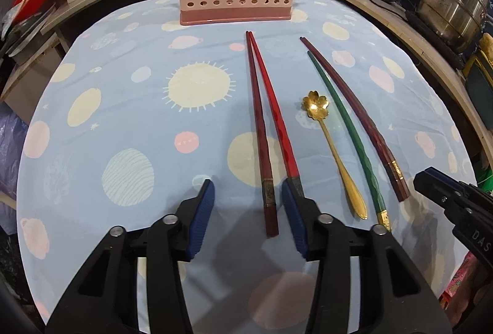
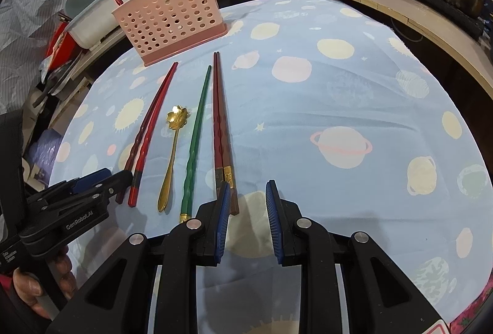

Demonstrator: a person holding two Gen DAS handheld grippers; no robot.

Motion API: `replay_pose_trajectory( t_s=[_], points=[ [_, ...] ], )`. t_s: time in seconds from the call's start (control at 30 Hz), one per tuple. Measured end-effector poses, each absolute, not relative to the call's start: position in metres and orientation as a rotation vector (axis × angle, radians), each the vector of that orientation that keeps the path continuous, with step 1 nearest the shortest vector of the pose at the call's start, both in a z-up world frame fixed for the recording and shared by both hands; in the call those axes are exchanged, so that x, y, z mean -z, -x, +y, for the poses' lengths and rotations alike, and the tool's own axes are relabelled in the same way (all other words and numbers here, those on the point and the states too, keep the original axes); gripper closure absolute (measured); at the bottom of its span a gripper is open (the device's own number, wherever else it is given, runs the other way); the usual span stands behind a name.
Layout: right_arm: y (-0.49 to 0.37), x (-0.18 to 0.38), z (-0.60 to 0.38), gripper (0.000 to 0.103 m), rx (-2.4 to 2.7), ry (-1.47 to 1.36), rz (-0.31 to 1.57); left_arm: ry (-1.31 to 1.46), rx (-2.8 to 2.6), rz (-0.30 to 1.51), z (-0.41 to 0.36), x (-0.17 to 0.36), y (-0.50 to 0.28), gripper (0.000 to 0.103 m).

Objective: Organize utensils
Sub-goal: 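Grasp a brown chopstick with the right tool while the left tool grasps a dark-red chopstick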

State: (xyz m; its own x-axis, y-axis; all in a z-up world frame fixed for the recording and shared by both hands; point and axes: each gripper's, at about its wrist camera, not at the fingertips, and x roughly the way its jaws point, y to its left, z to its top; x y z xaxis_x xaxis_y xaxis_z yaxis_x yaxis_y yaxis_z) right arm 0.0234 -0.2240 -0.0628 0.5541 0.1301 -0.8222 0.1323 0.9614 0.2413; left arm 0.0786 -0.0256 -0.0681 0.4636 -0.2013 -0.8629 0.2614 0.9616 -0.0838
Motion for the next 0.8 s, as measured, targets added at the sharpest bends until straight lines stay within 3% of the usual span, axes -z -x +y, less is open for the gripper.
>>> replay_pose_trajectory(
  t_s=[0.13,0.2,0.8],
  points=[
    [-0.026,0.065,-0.221,0.079,-0.009,-0.285,0.995,-0.058,0.271,1.050,-0.019,0.068,-0.081,0.083],
    [-0.028,0.067,-0.218,0.079,-0.014,-0.277,0.999,-0.047,0.271,1.053,-0.015,0.068,-0.082,0.086],
    [-0.042,0.077,-0.205,0.084,0.004,-0.175,0.998,-0.047,0.271,1.041,-0.016,0.070,-0.081,0.086]
  ],
)
